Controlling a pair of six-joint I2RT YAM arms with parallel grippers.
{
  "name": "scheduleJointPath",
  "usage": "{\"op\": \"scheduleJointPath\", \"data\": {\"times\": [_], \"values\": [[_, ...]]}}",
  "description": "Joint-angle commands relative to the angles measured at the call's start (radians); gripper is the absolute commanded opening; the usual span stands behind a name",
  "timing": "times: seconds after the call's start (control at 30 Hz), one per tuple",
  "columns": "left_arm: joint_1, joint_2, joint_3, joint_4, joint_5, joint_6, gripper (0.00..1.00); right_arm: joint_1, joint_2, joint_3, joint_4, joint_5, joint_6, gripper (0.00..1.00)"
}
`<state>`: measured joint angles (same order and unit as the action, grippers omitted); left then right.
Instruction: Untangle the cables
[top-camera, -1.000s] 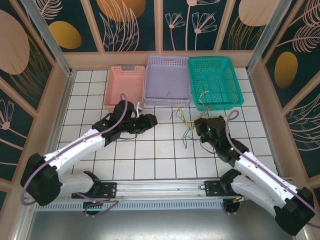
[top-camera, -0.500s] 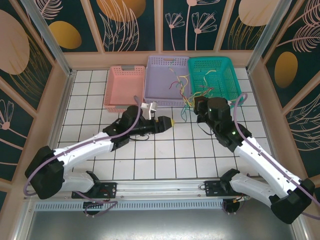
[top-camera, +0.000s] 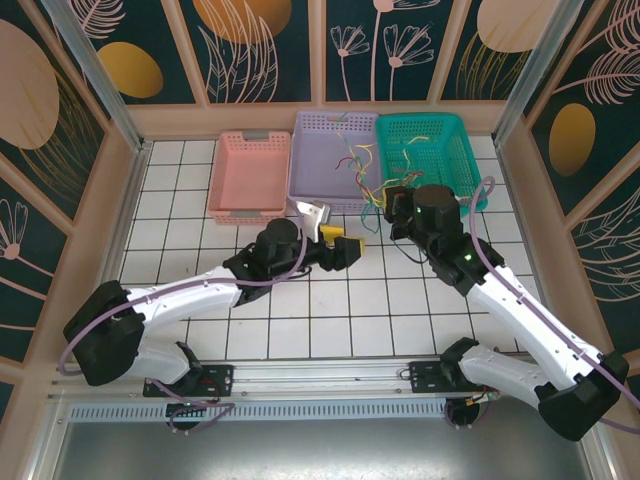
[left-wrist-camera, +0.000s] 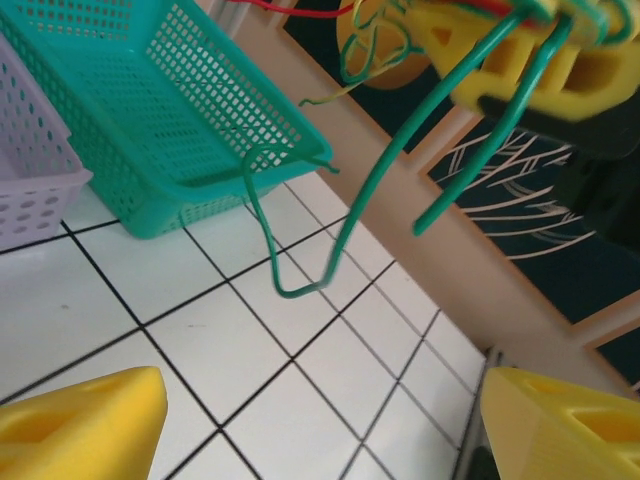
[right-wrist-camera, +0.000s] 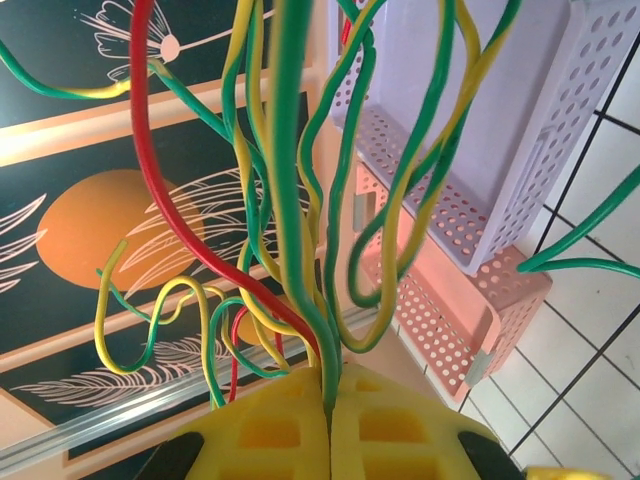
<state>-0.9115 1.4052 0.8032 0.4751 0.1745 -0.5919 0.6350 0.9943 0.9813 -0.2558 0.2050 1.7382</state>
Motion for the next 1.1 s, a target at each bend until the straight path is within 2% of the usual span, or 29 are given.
{"op": "scheduleJointPath", "data": {"times": [0.0,0.27,0.33,0.37,0.43,0.5,0.53,0.67,0.9,1.07], "values": [[-0.007,0.035,0.055,0.044,-0.036,0.100,0.83,0.006,-0.005,0.055,-0.008,-0.013,0.023,0.00],[-0.008,0.094,0.133,0.049,-0.069,0.149,0.83,0.012,-0.005,0.062,-0.007,-0.046,0.054,0.00],[-0.007,0.117,0.158,0.031,-0.077,0.161,0.81,0.016,-0.006,0.061,-0.004,-0.049,0.062,0.00],[-0.008,0.126,0.163,0.022,-0.100,0.165,0.76,0.016,-0.007,0.063,-0.001,-0.051,0.066,0.00],[-0.008,0.136,0.178,0.013,-0.132,0.174,0.53,0.019,-0.008,0.067,-0.006,-0.052,0.068,0.00],[-0.009,0.143,0.210,-0.013,-0.175,0.170,0.11,0.019,-0.013,0.072,-0.016,-0.038,0.059,0.00],[-0.008,0.142,0.211,-0.022,-0.187,0.167,0.00,0.018,-0.018,0.074,-0.020,-0.024,0.047,0.00],[-0.008,0.102,0.176,-0.070,-0.247,0.145,0.00,-0.007,-0.066,0.050,-0.014,0.041,0.001,0.00],[-0.007,-0.019,0.052,-0.167,-0.283,0.109,0.00,-0.082,-0.114,0.040,-0.017,0.050,-0.113,0.00],[-0.008,-0.089,-0.001,-0.236,-0.291,0.086,0.00,-0.183,-0.126,0.043,-0.015,0.023,-0.205,0.00]]}}
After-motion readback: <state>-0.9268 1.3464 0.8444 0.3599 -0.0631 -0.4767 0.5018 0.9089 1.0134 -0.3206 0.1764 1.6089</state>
